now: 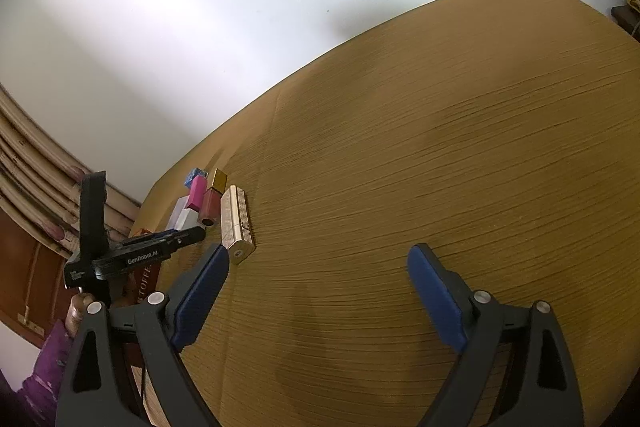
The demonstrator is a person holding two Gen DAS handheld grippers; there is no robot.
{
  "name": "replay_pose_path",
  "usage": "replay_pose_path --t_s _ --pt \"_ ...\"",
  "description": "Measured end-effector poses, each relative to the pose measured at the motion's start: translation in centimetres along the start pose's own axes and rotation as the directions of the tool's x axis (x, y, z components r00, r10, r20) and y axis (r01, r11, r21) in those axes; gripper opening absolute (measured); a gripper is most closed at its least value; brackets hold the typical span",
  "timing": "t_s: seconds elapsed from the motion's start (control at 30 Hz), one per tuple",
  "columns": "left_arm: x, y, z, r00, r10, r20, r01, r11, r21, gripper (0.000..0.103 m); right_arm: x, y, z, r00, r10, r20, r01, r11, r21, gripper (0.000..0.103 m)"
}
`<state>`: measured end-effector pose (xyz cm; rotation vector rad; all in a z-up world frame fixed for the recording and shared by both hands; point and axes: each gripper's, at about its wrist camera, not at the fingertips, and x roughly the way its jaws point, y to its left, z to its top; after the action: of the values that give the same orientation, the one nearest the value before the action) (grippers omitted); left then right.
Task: Organize rigid objects
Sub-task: 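Grasp the white square pad with the left tool and lift it, then carry the white pad toward the tin while the right tool grasps the gold ribbed case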
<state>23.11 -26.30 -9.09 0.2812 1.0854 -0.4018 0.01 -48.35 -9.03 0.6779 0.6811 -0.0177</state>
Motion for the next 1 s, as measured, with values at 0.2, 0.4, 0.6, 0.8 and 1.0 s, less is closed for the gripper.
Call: replay_pose_path --t_s 0.2,0.4,0.6,0.8,1.0 --pt "0.4 0.3 0.8 0.999 0.043 -0.01 -0.043 0.999 -0.011 0.03 0.0 -0.2 0.4 1.0 0.004 -0.005 -0.004 1.0 -0.006 0.093" --pt "0.7 1.2 1.1 1.0 0.004 0.005 -0.004 0.998 -0.065 0.03 0.1 0.0 0.3 1.0 -0.003 -0.012 0.003 1.0 -0.021 0.095" --pt "-1.3 -0.3 -1.5 0.998 0.021 0.061 -0.018 0.998 -0.064 0.03 0.1 0.4 0.4 1.0 -0.001 -0.028 -0.001 0.999 -0.048 0.096" --pt "-4.4 -2.2 -5.2 0.995 -0.01 0.1 0.017 0.998 -0.066 0.03 1.0 3.4 0.1 0.996 -0.018 -0.083 0.001 0.98 -0.201 0.096" --pt "-7.0 -3.1 -9.1 0.994 -0.055 0.096 0.062 0.995 -0.076 0.03 4.4 8.4 0.3 0.987 -0.032 -0.155 -0.029 0.927 -0.373 0.091"
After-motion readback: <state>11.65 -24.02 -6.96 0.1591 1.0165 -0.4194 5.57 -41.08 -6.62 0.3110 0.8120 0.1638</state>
